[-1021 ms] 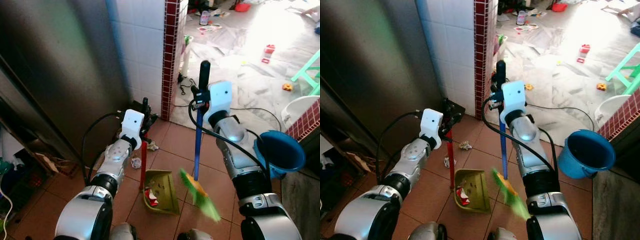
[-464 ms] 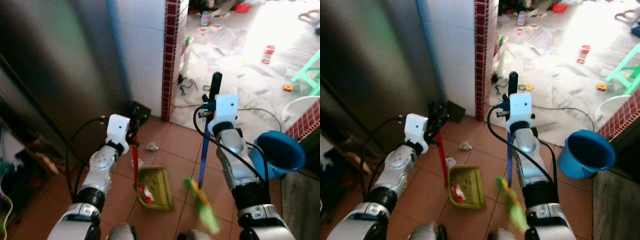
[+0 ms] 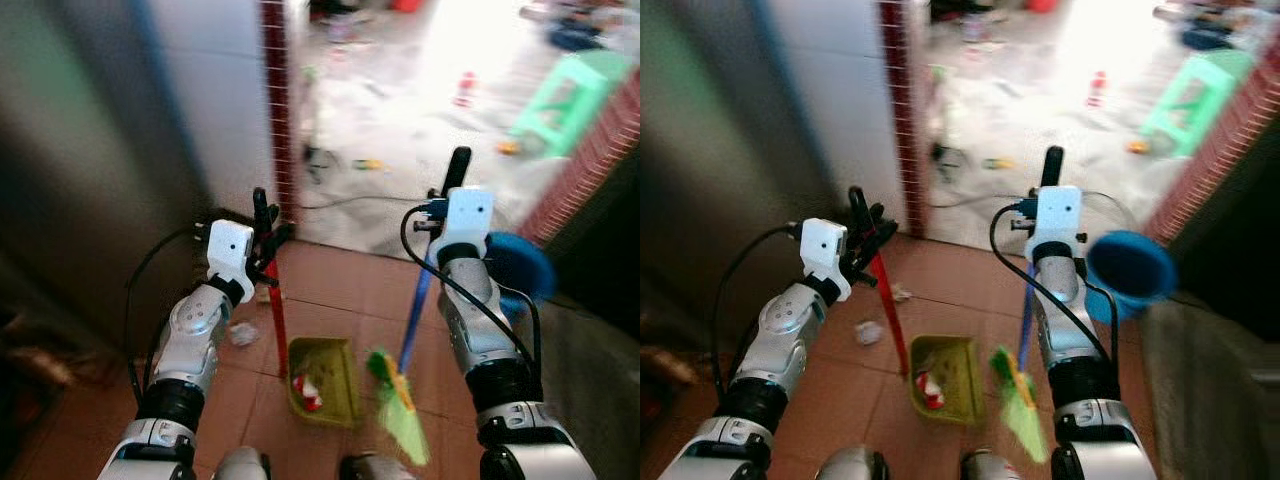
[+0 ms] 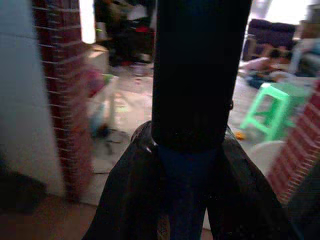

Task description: Sweep floor

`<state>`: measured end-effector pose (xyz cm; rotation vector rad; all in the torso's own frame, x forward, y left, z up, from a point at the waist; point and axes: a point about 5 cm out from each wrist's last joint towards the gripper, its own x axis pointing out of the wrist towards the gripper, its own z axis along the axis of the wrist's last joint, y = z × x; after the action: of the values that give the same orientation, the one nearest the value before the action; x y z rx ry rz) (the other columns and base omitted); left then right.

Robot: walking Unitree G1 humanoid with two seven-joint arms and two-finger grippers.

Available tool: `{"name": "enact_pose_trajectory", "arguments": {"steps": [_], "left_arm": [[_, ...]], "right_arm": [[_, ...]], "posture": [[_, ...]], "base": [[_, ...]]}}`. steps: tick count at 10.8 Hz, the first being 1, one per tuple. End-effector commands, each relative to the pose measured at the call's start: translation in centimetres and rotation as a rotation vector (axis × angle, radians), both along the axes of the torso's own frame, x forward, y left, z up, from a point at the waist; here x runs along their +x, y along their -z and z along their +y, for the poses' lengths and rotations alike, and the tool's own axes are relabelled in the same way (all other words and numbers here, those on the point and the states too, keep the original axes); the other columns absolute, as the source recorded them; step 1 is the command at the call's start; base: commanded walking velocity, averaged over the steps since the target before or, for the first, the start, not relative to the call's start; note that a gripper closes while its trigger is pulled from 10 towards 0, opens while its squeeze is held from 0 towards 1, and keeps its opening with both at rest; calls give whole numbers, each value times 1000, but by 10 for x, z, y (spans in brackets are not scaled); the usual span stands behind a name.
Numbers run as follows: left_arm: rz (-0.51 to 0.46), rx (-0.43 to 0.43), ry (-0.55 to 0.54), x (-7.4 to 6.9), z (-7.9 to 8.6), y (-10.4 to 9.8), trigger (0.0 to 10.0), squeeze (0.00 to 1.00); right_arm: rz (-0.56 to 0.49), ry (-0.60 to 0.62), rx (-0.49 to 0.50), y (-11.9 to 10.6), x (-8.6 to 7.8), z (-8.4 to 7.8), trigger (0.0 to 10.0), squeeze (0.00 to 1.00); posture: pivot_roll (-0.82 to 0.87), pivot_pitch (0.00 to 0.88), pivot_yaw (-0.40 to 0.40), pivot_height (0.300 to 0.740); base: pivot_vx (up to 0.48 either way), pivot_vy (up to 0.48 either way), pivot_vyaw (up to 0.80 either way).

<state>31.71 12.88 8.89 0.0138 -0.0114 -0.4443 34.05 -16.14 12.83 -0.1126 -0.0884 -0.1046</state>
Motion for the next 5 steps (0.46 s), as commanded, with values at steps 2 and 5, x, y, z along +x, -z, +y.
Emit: {"name": "enact_pose_trajectory", "arguments": {"steps": [2, 5], "left_arm": [[-44, 23, 20, 3, 5, -17, 10000, 0], [-22, -14, 29, 1, 9, -23, 10000, 0]], "right_arm": [[5, 49, -66, -8, 0, -13, 10000, 0], [6, 32, -27, 0, -4, -2, 10000, 0]], "posture": [[-17, 0, -53, 740], [-11, 0, 4, 740]], "base": [[0, 0, -800], [0, 0, -800]]}}
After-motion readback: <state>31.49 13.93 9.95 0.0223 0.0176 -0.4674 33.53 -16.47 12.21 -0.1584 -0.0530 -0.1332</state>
